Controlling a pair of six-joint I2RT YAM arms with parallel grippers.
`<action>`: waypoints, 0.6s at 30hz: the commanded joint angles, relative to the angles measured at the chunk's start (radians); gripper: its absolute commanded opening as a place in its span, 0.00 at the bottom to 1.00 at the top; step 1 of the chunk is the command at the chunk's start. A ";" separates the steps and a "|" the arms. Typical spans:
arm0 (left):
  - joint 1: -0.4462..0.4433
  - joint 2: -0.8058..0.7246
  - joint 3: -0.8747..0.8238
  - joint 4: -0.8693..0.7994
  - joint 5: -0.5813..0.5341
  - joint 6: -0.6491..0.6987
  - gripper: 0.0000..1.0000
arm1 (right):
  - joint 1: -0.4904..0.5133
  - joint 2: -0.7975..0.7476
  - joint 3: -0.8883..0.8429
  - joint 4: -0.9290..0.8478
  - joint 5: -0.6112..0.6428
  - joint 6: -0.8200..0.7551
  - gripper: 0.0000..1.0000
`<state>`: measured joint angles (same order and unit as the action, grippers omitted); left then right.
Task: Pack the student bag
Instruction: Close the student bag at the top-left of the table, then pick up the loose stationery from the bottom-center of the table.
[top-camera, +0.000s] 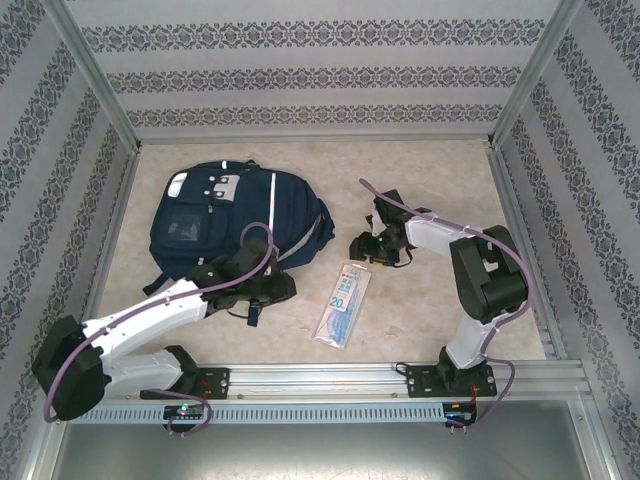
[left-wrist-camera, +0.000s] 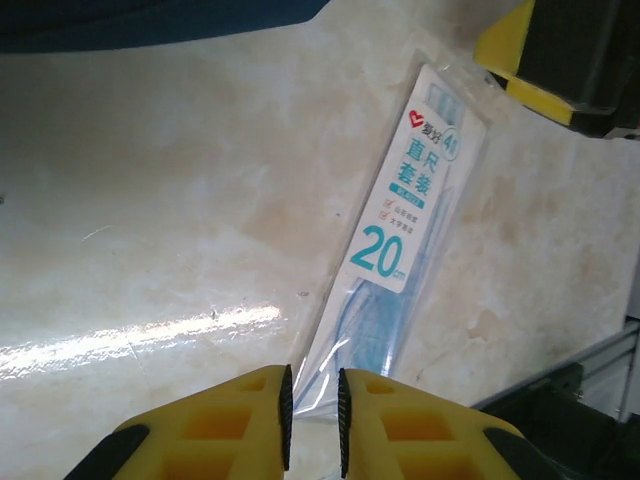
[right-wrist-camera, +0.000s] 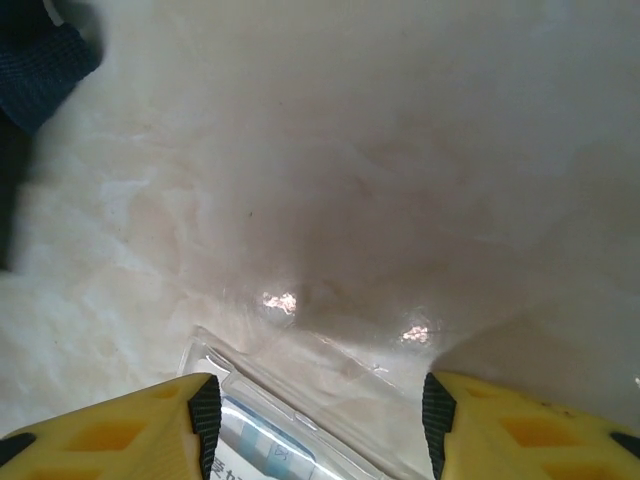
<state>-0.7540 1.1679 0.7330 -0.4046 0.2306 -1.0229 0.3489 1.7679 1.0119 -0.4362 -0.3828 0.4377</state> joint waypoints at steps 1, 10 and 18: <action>-0.010 0.032 0.081 -0.004 -0.091 -0.014 0.21 | 0.030 0.012 -0.023 0.003 -0.040 -0.014 0.56; 0.013 0.116 0.261 -0.140 -0.118 0.121 0.23 | 0.112 0.019 -0.026 -0.039 0.063 -0.039 0.37; 0.138 0.115 0.275 -0.173 -0.102 0.185 0.25 | 0.151 -0.048 -0.031 -0.067 0.186 -0.039 0.09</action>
<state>-0.6582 1.2755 0.9848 -0.5198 0.1455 -0.8925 0.4896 1.7603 0.9981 -0.4538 -0.2493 0.4107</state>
